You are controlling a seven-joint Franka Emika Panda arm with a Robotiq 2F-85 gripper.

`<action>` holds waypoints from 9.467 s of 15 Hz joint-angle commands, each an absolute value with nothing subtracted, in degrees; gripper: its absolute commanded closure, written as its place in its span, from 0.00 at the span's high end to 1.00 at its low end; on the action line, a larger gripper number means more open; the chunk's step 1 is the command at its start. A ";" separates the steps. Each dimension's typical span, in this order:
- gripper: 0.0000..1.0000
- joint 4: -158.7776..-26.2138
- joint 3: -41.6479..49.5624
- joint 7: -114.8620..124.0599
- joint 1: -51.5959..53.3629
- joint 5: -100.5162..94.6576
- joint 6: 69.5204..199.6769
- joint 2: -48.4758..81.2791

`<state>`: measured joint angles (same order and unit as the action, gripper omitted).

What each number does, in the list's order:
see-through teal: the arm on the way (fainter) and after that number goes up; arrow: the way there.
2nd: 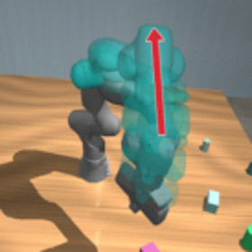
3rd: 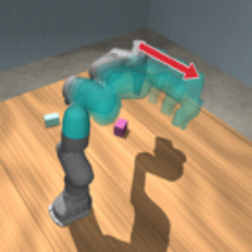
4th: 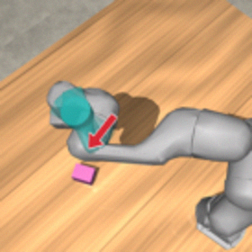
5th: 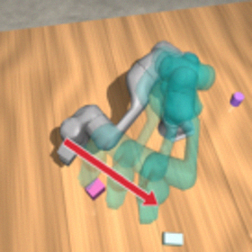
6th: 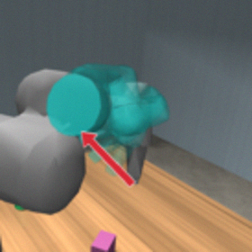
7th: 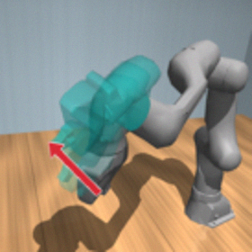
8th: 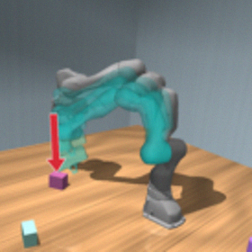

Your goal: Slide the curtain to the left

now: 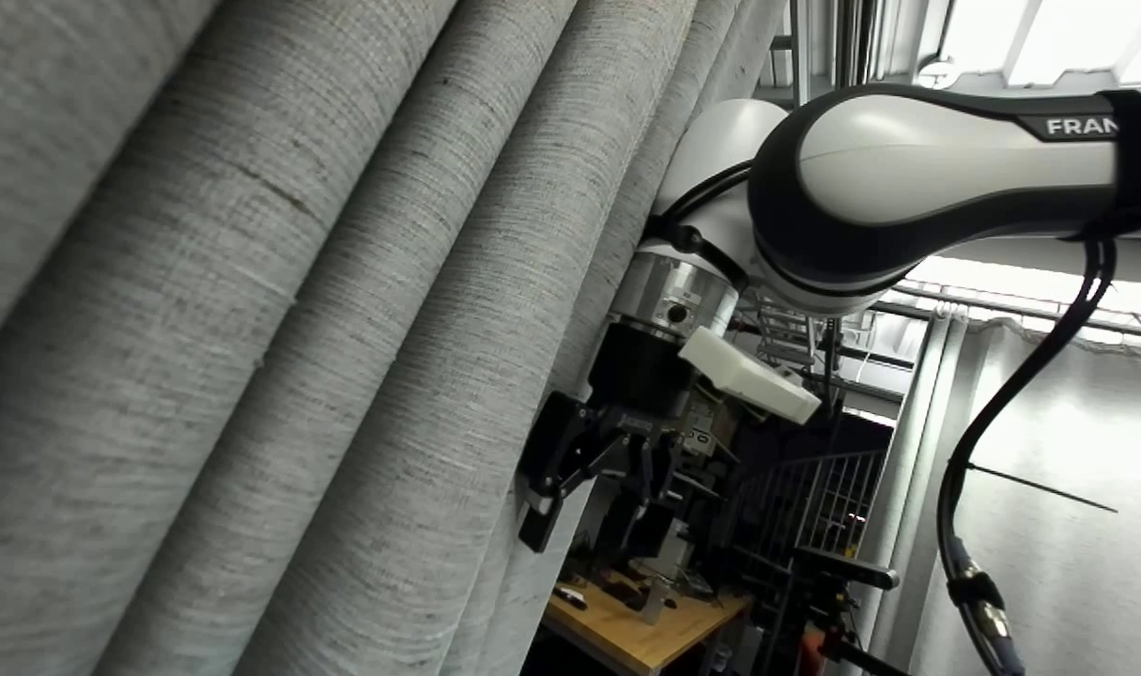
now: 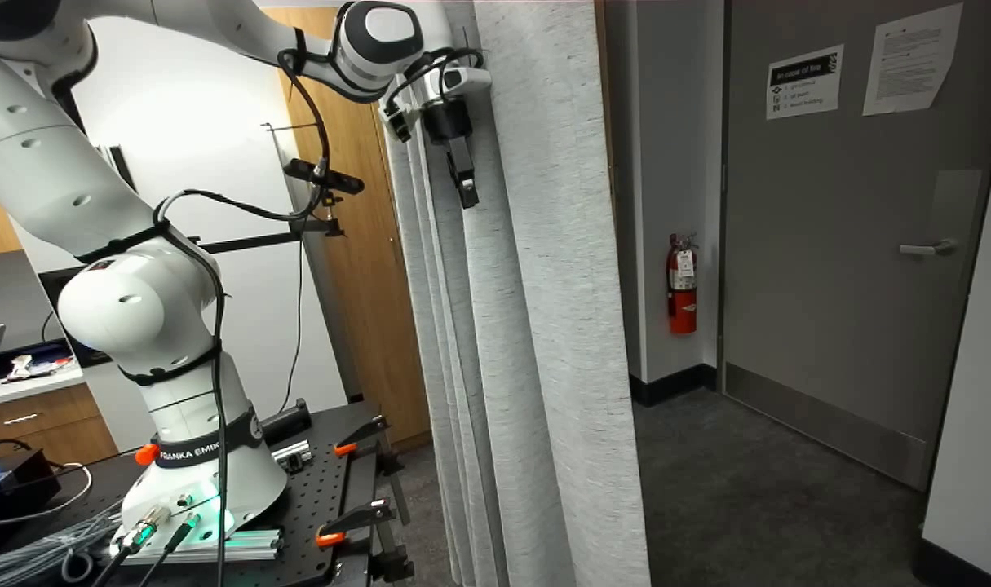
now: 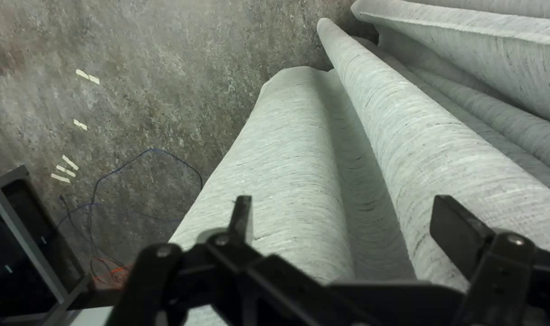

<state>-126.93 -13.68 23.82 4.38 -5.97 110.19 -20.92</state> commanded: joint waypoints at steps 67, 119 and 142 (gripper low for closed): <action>1.00 -119.70 16.68 -57.74 13.04 13.77 139.54 -21.27; 0.01 -108.87 -31.21 4.55 17.53 -21.28 144.84 -4.69; 0.01 -101.70 -30.97 3.70 21.32 -41.15 137.75 2.74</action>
